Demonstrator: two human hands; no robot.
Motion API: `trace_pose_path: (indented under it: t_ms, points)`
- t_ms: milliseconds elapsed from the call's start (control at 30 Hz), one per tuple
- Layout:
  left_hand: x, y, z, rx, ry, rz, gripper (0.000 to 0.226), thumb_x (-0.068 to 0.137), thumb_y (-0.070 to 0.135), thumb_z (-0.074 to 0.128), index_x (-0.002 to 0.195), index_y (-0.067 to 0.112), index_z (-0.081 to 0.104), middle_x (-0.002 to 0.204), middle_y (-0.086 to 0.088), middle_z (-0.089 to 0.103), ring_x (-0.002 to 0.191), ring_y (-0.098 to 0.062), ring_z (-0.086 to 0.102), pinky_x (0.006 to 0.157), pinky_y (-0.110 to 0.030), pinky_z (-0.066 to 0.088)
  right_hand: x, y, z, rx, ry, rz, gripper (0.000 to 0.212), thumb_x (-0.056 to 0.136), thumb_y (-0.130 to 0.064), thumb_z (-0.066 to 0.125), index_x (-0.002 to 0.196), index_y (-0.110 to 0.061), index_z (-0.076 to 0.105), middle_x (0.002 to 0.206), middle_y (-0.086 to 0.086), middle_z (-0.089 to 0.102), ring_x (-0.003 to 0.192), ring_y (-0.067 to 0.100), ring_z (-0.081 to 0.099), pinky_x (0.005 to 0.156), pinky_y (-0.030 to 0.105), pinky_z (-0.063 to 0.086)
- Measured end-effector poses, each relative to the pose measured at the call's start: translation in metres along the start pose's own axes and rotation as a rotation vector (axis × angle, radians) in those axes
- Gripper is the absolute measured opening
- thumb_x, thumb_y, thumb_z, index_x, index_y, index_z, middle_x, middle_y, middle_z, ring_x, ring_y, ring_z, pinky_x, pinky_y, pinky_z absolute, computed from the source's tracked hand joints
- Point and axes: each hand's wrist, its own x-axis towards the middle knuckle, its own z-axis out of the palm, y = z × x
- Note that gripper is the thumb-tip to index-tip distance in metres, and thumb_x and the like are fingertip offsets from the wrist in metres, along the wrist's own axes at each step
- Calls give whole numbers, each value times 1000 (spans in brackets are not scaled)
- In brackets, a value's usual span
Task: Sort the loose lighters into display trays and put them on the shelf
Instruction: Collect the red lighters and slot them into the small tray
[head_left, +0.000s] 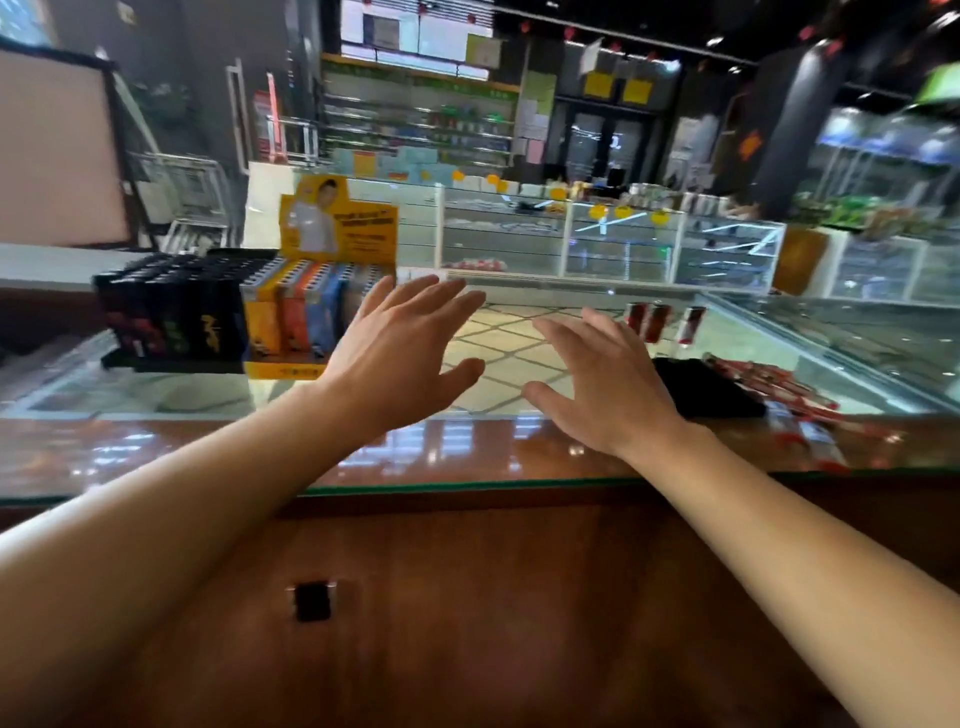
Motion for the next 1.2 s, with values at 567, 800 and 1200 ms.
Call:
trace_pose_path:
  t_ms: [567,800,1200]
  points:
    - [56,168,64,-165,-558,203,97,77,84,7,157,30,16,164,6,16,152,-17,9,121,-53,12,-122,117,-17,-174,-175,324,103,74,-81,-16,156,-29,16,163,-8,17,151,16,2,121,48,-1]
    - [55,161,56,-114,-647,201,97,75,82,5,157,33,12,165,11,11,152,-16,-1,121,-57,0,-119,117,-19,-184,-225,286,98,77,-79,-11,156,-28,14,163,-8,15,151,17,-3,118,54,-9]
    - [13,82,33,-71,-562,98,91,81,85,7,155,34,19,163,11,19,152,-15,9,122,-52,8,-78,48,-13,-82,-296,103,98,80,-84,4,156,-23,14,163,-4,15,149,14,13,122,49,2]
